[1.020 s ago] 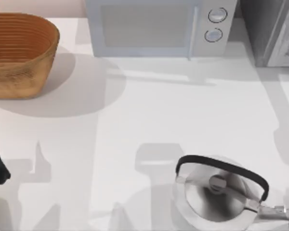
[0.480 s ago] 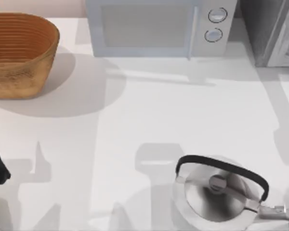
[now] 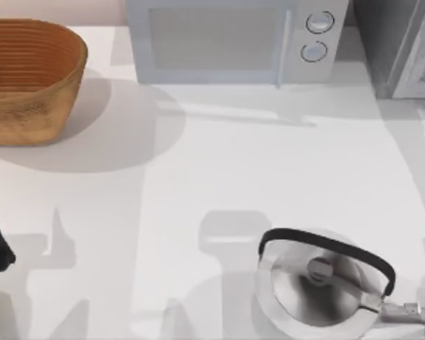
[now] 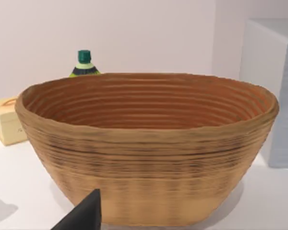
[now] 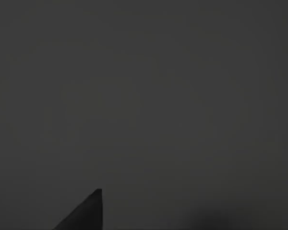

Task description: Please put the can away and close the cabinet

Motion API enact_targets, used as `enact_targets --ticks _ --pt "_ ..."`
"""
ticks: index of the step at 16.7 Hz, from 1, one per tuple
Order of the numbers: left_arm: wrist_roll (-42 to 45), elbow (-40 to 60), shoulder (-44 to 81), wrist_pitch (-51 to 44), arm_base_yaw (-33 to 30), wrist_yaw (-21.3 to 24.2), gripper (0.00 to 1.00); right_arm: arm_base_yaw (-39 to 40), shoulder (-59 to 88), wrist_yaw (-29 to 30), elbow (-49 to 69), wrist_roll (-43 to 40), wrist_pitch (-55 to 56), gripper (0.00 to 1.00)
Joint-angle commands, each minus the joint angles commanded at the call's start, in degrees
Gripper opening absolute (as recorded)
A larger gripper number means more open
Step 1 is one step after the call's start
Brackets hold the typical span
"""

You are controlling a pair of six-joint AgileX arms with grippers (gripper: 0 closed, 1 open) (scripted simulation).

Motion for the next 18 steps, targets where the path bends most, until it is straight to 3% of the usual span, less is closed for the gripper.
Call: enact_targets --ticks 13,18 --pt "0.0 0.0 0.0 0.0 0.0 0.0 1.0 -3.38 -71.14 -4.29 -96.16 0.48 24.9 1.0" --pt "0.0 0.0 0.0 0.0 0.0 0.0 1.0 -4.24 -88.68 -3.92 -121.32 1.47 28.88 1.0"
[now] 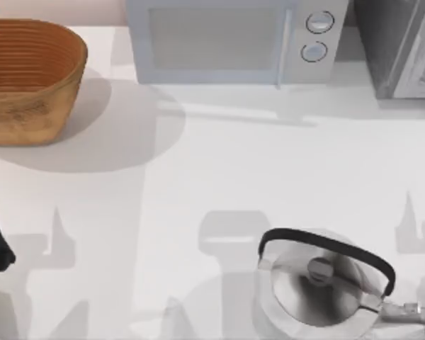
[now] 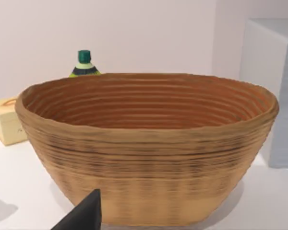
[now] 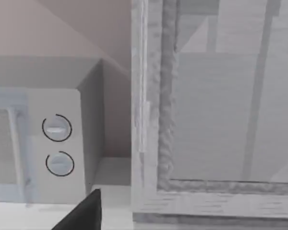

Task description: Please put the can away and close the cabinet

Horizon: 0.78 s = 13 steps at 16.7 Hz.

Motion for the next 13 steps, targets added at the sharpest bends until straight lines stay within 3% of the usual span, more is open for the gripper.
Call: enact_targets --ticks 5,13 --pt "0.0 0.0 0.0 0.0 0.0 0.0 1.0 -0.44 -7.36 0.61 -10.45 0.47 0.85 1.0" --pt "0.0 0.0 0.0 0.0 0.0 0.0 1.0 -1.4 -5.5 -0.67 -9.74 0.15 2.14 1.0"
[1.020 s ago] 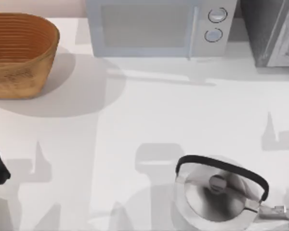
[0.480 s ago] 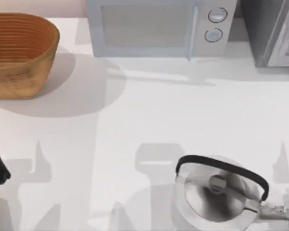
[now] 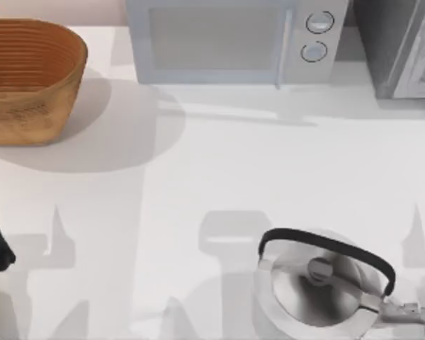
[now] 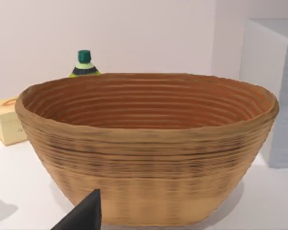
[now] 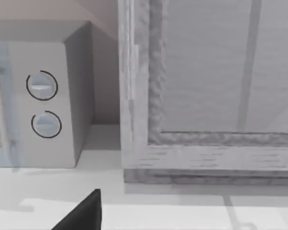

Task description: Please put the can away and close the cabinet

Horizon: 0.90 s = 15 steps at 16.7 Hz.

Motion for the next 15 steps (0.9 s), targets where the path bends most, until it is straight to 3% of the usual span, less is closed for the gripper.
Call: enact_targets --ticks 5,15 --pt "0.0 0.0 0.0 0.0 0.0 0.0 1.0 -9.28 14.29 -8.76 4.66 -0.35 9.86 1.0" --pt "0.0 0.0 0.0 0.0 0.0 0.0 1.0 -40.71 58.13 -36.31 17.15 4.61 45.79 1.0"
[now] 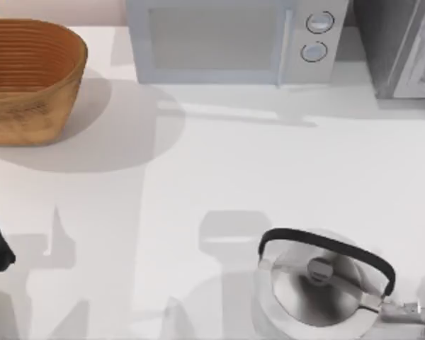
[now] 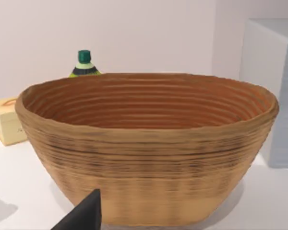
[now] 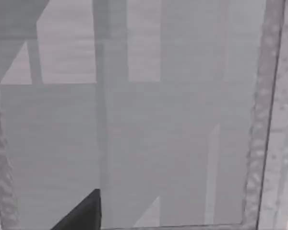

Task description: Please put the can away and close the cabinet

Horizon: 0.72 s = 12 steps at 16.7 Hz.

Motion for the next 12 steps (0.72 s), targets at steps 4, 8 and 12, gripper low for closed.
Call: enact_targets --ticks 4,8,12 --pt "0.0 0.0 0.0 0.0 0.0 0.0 1.0 -10.64 15.85 -10.66 2.82 -0.22 12.57 1.0" --pt "0.0 0.0 0.0 0.0 0.0 0.0 1.0 -16.34 26.32 -18.35 3.24 -2.17 20.14 1.0" --pt "0.0 0.0 0.0 0.0 0.0 0.0 1.0 -17.07 28.72 -20.42 2.91 -2.97 21.78 1.0"
